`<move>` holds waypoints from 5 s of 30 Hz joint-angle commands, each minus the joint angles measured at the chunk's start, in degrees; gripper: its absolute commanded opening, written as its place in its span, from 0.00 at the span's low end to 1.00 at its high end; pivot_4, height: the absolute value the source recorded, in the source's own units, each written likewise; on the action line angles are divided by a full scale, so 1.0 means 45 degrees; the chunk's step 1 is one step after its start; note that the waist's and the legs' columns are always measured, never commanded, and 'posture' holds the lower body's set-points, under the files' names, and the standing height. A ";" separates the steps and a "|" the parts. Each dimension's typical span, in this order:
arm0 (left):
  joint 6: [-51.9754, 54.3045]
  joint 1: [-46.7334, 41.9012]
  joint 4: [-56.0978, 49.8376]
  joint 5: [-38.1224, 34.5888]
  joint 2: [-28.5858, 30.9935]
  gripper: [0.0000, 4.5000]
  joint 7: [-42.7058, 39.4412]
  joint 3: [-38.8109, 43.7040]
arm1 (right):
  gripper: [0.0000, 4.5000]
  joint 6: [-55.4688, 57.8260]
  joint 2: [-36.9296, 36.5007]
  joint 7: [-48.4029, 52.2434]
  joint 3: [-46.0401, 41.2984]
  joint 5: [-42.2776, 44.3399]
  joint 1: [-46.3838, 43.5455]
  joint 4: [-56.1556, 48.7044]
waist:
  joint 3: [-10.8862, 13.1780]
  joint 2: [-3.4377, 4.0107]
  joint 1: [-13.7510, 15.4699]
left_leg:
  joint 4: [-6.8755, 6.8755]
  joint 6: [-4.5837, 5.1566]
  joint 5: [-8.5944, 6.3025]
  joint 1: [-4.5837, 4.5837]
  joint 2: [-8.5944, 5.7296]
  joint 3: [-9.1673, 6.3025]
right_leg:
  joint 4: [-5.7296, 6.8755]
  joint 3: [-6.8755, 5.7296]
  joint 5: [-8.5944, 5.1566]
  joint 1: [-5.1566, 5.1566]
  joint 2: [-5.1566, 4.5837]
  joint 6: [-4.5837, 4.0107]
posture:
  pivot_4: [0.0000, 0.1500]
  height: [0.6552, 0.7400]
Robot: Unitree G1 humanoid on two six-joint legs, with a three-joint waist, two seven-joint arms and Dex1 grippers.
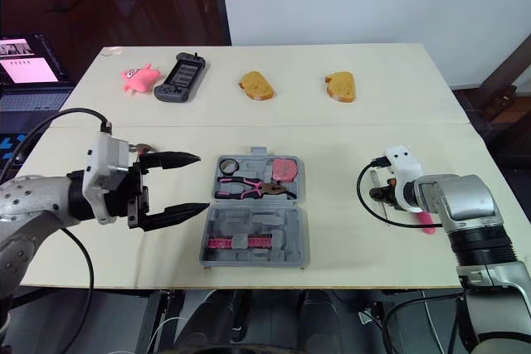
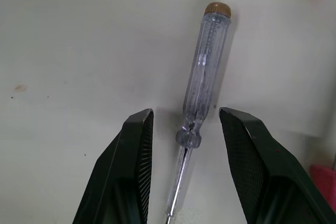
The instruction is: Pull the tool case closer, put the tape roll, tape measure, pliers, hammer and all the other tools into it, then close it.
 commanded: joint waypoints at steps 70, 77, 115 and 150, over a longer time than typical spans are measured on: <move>-0.8744 0.6113 0.5253 0.3226 -0.1490 1.00 -0.2297 0.2252 | 0.01 0.2579 0.7688 0.6937 1.3859 -0.1532 -1.1331 0.1545 | 0.0038 0.0039 -0.0395 | -0.0094 -0.0068 0.0010 -0.0018 0.0054 -0.0025 | 0.0070 0.0045 0.0037 -0.0219 0.0086 -0.0044 | 1.00 1.00; -0.9636 0.4967 0.7161 0.3994 -0.1696 1.00 -0.2666 0.1177 | 0.01 0.1830 0.8502 0.6619 1.3941 -0.1964 -1.1119 0.2769 | 0.0035 0.0042 -0.0416 | -0.0105 -0.0089 0.0006 -0.0018 0.0098 -0.0032 | 0.0070 0.0056 0.0061 -0.0238 0.0178 -0.0087 | 1.00 1.00; -0.9739 0.4977 0.7241 0.4174 -0.1394 1.00 -0.2504 0.0715 | 0.01 0.0111 1.0850 0.6773 1.3157 -0.3437 -1.0712 0.5576 | 0.0029 0.0044 -0.0726 | -0.0134 -0.0139 0.0018 -0.0016 0.0110 -0.0043 | 0.0081 0.0062 0.0072 -0.0263 0.0199 -0.0106 | 1.00 1.00; -0.8356 0.3753 0.7186 0.3241 -0.0815 1.00 -0.3241 0.0799 | 0.57 -0.6328 0.4477 0.7296 0.6197 -0.2094 -0.4243 -0.3986 | 0.0005 0.0003 -0.0693 | -0.0132 -0.0165 0.0039 -0.0013 0.0120 -0.0023 | 0.0083 0.0071 0.0085 -0.0192 0.0198 -0.0116 | 1.00 1.00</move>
